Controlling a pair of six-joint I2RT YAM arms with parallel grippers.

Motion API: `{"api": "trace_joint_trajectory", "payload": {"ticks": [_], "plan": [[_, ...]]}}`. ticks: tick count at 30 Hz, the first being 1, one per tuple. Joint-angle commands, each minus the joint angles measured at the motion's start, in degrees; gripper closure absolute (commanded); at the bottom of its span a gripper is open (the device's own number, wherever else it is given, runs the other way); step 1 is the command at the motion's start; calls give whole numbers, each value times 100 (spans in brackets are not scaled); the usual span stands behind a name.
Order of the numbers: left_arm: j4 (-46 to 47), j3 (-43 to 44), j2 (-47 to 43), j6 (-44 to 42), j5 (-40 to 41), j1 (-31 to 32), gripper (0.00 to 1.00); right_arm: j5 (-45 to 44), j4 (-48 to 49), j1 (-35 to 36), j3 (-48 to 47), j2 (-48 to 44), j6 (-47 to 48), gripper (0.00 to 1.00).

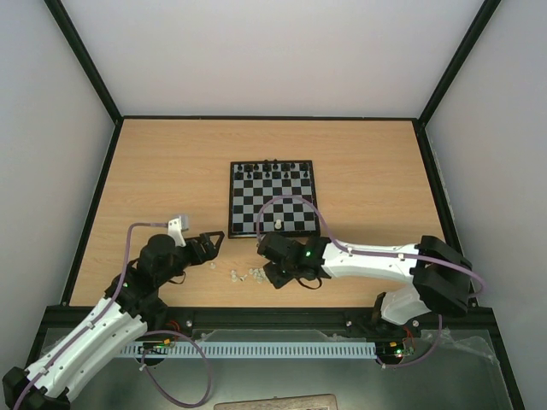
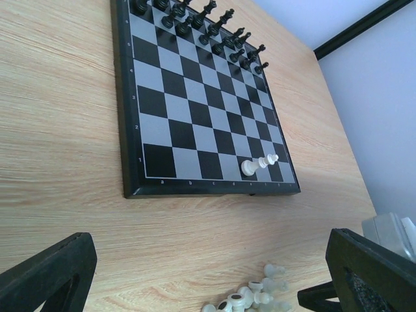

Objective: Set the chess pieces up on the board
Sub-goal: Pick up the chess piece at the center of the board.

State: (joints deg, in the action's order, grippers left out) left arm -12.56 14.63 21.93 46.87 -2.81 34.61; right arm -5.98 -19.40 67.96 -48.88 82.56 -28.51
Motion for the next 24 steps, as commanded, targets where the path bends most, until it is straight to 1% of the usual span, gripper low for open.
{"api": "trace_joint_trajectory", "payload": {"ticks": [1,10,15,20,24], "plan": [[-299,127,-139,68,105,24,0,58,-9,126,37,157,-14,61],[-280,103,-180,72,70,20,0,70,27,216,-134,502,-18,62],[-282,85,-202,59,49,20,1,62,19,252,-277,717,-6,66],[-293,91,-207,53,43,19,0,0,-37,261,-407,810,4,72],[-287,84,-216,50,50,22,0,-69,-101,261,-491,789,4,71]]}}
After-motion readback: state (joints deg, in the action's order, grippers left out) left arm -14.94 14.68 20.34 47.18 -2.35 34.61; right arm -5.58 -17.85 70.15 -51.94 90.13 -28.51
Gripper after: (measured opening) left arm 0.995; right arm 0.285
